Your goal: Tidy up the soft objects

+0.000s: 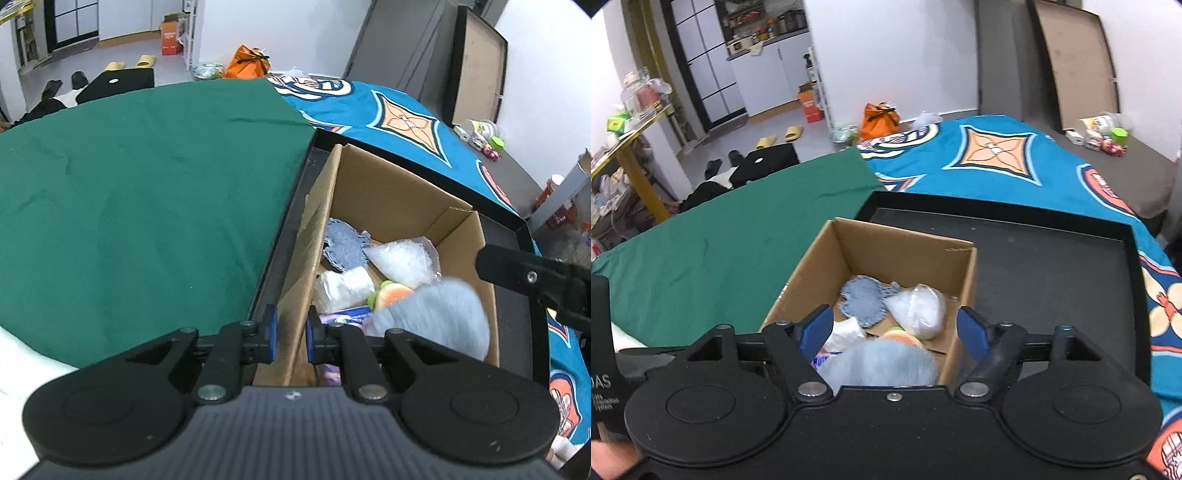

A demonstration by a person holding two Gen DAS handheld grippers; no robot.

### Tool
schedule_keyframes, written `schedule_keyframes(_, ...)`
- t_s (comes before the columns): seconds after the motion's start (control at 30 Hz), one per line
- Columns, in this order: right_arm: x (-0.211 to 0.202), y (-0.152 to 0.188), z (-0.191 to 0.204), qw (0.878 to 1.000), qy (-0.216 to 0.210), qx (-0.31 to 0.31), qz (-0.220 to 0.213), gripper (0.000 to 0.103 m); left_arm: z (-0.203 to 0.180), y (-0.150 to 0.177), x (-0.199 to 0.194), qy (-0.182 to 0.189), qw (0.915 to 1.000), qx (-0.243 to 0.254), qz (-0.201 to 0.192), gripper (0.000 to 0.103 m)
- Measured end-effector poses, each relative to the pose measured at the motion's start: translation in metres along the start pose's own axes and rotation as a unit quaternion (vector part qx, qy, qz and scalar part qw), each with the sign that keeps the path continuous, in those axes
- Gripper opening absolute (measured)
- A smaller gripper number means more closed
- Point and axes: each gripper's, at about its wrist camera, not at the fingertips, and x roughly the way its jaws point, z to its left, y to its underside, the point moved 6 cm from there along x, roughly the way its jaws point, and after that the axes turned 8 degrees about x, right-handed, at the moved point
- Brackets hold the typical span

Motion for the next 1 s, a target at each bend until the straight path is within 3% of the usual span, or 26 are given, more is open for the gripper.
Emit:
schedule_keyframes(0.47, -0.037, 0.020, -0.027, 0.999, 0.030, 0.038, -0.013, 0.074, -0.014, -0.009, -0.028, 0.005, 0.9994, 0.034, -0.008, 0.019)
schedule_keyframes(0.63, -0.048, 0.025, -0.037, 0.998, 0.029, 0.056, -0.018, 0.080, -0.022, -0.012, -0.042, 0.012, 0.9992, 0.038, -0.009, 0.037)
schedule_keyframes(0.73, -0.057, 0.027, -0.044, 0.997, 0.031, 0.063, -0.021, 0.081, -0.030, -0.012, -0.053, 0.022, 0.9990, 0.039, -0.008, 0.044)
schedule_keyframes(1.0, -0.085, 0.031, -0.060, 0.996, 0.032, 0.074, -0.035, 0.096, -0.050, -0.011, -0.080, 0.017, 0.9980, 0.060, -0.014, 0.059)
